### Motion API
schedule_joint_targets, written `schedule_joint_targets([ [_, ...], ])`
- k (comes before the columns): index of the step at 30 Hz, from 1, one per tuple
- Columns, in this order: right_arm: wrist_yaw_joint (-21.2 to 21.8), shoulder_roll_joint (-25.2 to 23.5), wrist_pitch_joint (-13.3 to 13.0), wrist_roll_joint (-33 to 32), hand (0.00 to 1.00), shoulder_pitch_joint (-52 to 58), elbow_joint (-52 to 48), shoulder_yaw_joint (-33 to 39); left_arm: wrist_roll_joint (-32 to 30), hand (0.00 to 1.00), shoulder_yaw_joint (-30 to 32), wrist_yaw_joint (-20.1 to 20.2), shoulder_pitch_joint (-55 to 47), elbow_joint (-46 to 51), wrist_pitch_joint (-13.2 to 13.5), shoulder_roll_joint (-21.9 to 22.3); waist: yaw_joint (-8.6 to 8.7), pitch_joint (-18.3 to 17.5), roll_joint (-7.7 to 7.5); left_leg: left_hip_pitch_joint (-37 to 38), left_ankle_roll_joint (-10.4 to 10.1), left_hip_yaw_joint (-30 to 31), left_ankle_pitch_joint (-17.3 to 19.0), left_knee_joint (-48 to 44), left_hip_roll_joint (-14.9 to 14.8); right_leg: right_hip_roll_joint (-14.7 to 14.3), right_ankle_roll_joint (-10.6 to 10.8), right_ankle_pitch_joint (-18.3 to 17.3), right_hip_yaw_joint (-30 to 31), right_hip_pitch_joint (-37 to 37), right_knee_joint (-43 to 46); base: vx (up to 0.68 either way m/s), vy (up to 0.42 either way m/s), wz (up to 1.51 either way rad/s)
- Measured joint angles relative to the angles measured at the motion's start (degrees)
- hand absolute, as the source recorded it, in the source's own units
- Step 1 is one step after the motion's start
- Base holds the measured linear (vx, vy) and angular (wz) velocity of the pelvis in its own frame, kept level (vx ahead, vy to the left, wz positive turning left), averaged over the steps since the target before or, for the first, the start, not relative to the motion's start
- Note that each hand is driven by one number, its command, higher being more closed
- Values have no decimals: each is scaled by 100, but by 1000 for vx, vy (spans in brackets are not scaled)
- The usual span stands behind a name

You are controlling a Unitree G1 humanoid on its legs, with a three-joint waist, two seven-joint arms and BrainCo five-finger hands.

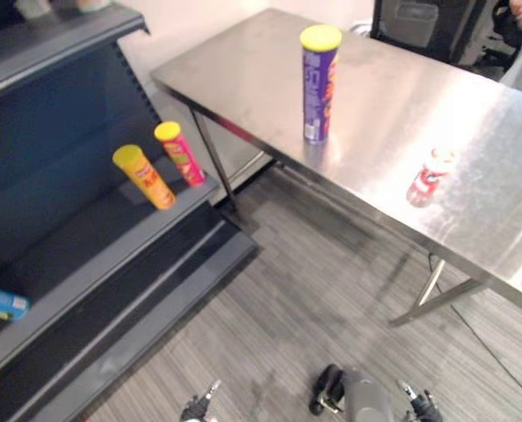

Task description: Put the gum and the chips on the shelf.

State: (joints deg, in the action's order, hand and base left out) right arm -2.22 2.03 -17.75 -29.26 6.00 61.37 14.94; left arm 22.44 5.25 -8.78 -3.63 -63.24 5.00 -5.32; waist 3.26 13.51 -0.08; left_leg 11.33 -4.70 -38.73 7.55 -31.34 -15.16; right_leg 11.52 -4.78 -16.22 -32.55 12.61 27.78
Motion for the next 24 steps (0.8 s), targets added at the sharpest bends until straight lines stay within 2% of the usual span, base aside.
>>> schedule_joint_targets([
  [1, -7, -2, -1, -3, 0, 13, -77, -48, 4, 0, 130, 1, 2, 55, 13, 92, 2, -43, 39, -275, 228, 226, -328, -610, -208, -104, -1, 0, 40, -79, -120, 180, -105, -52],
  [3, -44, -14, -2, -3, 0, 72, -262, -215, 76, 0, 311, -2, -43, 126, 120, 184, -25, -107, 125, -773, 330, 739, -1150, -1543, -511, -385, -27, -7, 347, -238, -327, 183, -70, -58],
  [4, -48, -4, -1, -3, 0, 61, -288, -274, 165, 0, 365, -6, -85, 166, 152, 211, -36, -105, 107, -952, 264, 934, -1060, -1842, -575, -471, -31, -6, 448, -269, -371, 193, -29, -84],
  [5, -85, -3, -1, -4, 0, 7, -339, -371, 262, 0, 466, -19, -121, 210, 234, 261, -43, -132, 152, -1278, 229, 1246, -558, -2351, -600, -591, -138, -26, 691, -318, -383, 281, -20, -101],
  [6, -127, -7, 2, -4, 0, -15, -365, -460, 392, 0, 479, -52, -116, 225, 249, 257, -62, -110, 108, -1570, 162, 1479, -160, -2563, -534, -675, -198, -62, 906, -442, -446, 294, -6, -104],
  [7, -135, -1, 3, -6, 0, -15, -357, -462, 421, 0, 477, -68, -112, 240, 269, 261, -88, -113, 110, -1658, 177, 1547, -5, -2545, -493, -705, -143, -25, 1040, -542, -496, 306, 28, -111],
  [9, -196, -27, 10, -22, 0, -19, -181, -463, 442, 0, 397, -110, -117, 282, 406, 274, -228, -121, 54, -1923, 174, 1631, 400, -1738, -259, -733, -77, 12, 1568, -939, -685, 265, 77, -125],
  [10, -213, -26, 12, -46, 0, -24, -179, -461, 443, 0, 378, -111, -118, 282, 442, 275, -240, -126, 56, -1979, 117, 1681, 436, -1365, -202, -732, -53, 24, 1703, -1002, -717, 250, 141, -131],
  [12, -219, -5, 11, -96, 0, -110, -183, -452, 473, 0, 357, -133, -123, 264, 456, 286, -244, -147, 62, -2220, 78, 2286, 415, 202, 57, -731, 124, 25, 2325, -1093, -784, 246, 218, -137],
  [13, -219, -1, 12, -102, 0, -127, -179, -452, 515, 0, 350, -139, -122, 262, 457, 285, -256, -147, 60, -2251, 63, 2476, 398, 518, 107, -725, 181, 11, 2490, -1095, -783, 245, 299, -141],
  [15, -193, 33, 46, -103, 0, -95, -137, -453, 604, 0, 338, -198, -124, 180, 502, 278, -320, -228, 64, -2291, 40, 3035, 308, 1320, 271, -666, 483, -94, 3037, -1137, -759, 247, 363, -121],
  [16, -187, 46, 66, -101, 0, -57, -115, -451, 605, 0, 325, -210, -130, 155, 501, 282, -321, -263, 82, -2275, 40, 3070, 229, 1430, 293, -646, 572, -126, 3123, -1170, -768, 273, 406, -89],
  [17, -152, 78, 91, -100, 0, 14, -15, -451, 614, 0, 294, -213, -157, 125, 506, 301, -335, -327, 109, -2186, -120, 3155, -156, 1525, 368, -583, 771, -212, 3318, -1243, -760, 292, 441, -66],
  [18, -121, 27, 115, -101, 0, 47, 119, -422, 599, 0, 286, -210, -163, 84, 508, 237, -326, -476, -14, -2160, -143, 3019, -225, 1400, 541, -384, 962, -200, 3441, -1308, -838, 298, 444, -56],
  [19, -93, -33, 114, -101, 0, 89, 156, -426, 596, 0, 282, -213, -162, 32, 501, 188, -304, -548, -106, -2153, -86, 2945, -159, 1401, 632, -268, 1083, -120, 3417, -1318, -927, 332, 504, -47],
  [20, -56, -183, 99, -103, 0, 124, 268, -415, 590, 0, 273, -207, -163, -24, 484, 83, -318, -641, -228, -2128, 22, 2766, -42, 1404, 801, -31, 1247, 138, 3331, -1357, -1196, 254, 390, -30],
  [21, -53, -204, 97, -102, 0, 121, 274, -413, 590, 0, 254, -207, -156, -35, 478, 63, -315, -651, -244, -2114, 40, 2732, -31, 1405, 825, 0, 1266, 201, 3314, -1378, -1255, 266, 441, -36],
  [22, -27, -230, 77, -101, 0, 115, 284, -412, 579, 0, 161, -207, -118, -79, 426, 13, -310, -691, -307, -2052, 118, 2625, 14, 1436, 909, 99, 1303, 467, 3273, -1426, -1441, 139, 267, -32],
  [24, -19, -232, -9, -95, 0, 62, 329, -413, 548, 0, 122, -175, -108, -133, 330, -3, -303, -694, -266, -1878, 158, 2453, 20, 1579, 986, 196, 1356, 859, 3189, -1498, -1647, 101, 249, -41],
])
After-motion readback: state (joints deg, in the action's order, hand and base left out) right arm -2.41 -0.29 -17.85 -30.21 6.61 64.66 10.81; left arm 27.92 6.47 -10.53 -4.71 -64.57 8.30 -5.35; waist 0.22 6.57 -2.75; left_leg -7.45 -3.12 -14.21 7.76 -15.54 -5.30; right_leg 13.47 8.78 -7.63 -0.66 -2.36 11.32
